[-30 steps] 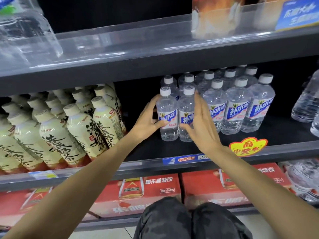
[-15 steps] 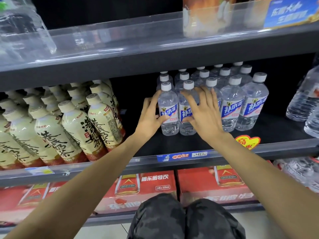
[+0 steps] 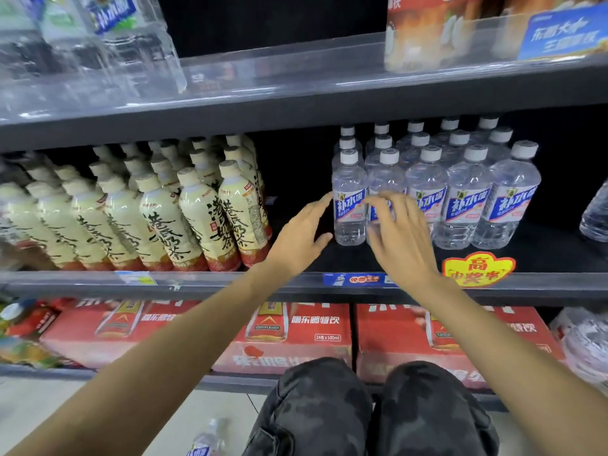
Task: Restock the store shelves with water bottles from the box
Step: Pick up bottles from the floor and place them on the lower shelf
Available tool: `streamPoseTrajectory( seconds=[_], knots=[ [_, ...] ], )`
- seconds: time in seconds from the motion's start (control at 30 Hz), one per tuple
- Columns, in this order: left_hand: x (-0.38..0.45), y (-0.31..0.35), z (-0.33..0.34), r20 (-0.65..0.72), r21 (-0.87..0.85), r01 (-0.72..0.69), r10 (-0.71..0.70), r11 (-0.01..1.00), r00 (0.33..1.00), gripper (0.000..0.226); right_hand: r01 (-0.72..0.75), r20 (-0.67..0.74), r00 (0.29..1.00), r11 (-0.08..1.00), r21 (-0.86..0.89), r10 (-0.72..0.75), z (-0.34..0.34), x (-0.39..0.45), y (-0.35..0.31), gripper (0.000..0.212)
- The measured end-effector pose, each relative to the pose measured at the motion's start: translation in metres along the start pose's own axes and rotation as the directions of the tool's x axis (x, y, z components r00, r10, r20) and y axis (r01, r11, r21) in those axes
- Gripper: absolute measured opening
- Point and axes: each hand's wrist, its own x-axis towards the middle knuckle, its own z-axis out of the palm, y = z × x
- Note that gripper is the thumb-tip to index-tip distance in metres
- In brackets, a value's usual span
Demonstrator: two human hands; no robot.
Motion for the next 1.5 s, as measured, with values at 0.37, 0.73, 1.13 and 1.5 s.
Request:
streamPoseTrajectory(
  seconds=[0.37, 0.73, 1.13, 1.5],
  knots=[
    [-0.143, -0.065, -0.064, 0.004, 0.356, 0.051, -0.056, 0.933, 0.998, 0.034, 0.396, 0.37, 0.825, 0.904, 0.161, -0.427, 0.035, -0.004, -0.143, 0.036],
    [-0.303, -0.187, -0.068, 0.07, 0.415, 0.33, -0.391, 0.848, 0.918, 0.031, 0.544, 0.514, 0.587, 0.775, 0.321, -0.626, 0.096, -0.055, -0.308, 0.022],
    [-0.435, -0.269, 0.014, 0.208, 0.319, 0.589, -0.661, 0.743, 0.721, 0.029, 0.54, 0.813, 0.237, 0.768, 0.345, -0.532, 0.209, -0.165, -0.366, 0.028],
    [-0.517, -0.307, 0.098, 0.365, 0.283, 0.746, -0.787, 0.602, 0.497, 0.047, 0.383, 0.949, 0.043, 0.882, 0.273, -0.312, 0.268, -0.253, -0.367, 0.04]
  ],
)
